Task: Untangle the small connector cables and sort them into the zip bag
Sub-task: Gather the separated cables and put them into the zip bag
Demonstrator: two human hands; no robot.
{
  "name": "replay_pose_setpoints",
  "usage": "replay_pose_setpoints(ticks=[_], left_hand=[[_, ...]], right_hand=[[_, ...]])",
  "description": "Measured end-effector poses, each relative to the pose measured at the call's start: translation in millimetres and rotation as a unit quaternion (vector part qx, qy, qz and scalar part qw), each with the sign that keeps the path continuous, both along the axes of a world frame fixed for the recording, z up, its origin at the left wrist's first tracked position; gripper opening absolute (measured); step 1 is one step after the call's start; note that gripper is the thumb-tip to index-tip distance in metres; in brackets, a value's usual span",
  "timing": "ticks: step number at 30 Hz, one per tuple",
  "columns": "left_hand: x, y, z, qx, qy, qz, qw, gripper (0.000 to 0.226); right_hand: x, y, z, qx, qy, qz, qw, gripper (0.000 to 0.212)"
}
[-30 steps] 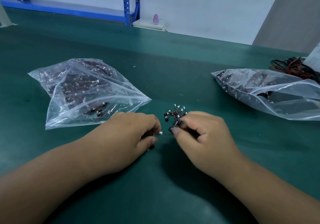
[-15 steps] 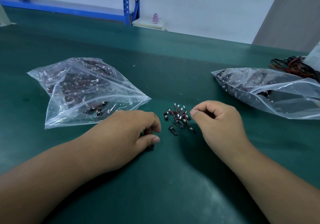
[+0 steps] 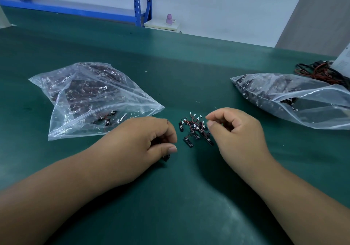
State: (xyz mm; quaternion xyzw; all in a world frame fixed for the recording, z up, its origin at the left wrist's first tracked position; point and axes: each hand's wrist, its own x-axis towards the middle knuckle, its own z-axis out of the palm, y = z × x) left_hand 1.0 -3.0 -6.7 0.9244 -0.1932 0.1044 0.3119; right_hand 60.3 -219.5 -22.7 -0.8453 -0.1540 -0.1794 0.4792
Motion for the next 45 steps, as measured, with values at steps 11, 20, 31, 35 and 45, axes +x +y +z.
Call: replay_pose_setpoints(ticks=[11,20,31,35,45], left_hand=[[-5,-7,5,-0.163,-0.014,-0.017,0.986,0.007],[0,5,2,-0.005,0.002,0.069,0.998,0.016],[-1,8,2,0.123,0.072,0.027,0.989,0.009],[-1,8,1,0.124,0.066,0.019,0.990,0.011],[1,5,0,0.025,0.058,0.038,0.997,0.014]], right_hand=[[-37,24,-2,-0.191,-0.155,0.150,0.958,0.029],[-5,0,9,-0.059,-0.073,0.023,0.995,0.027],[12,-13,17,0.064,0.060,-0.013,0.996,0.028],[18,-18,21,0.112,0.081,-0.021,0.990,0.020],[5,-9,19,0.028,0.022,0.057,0.998,0.022]])
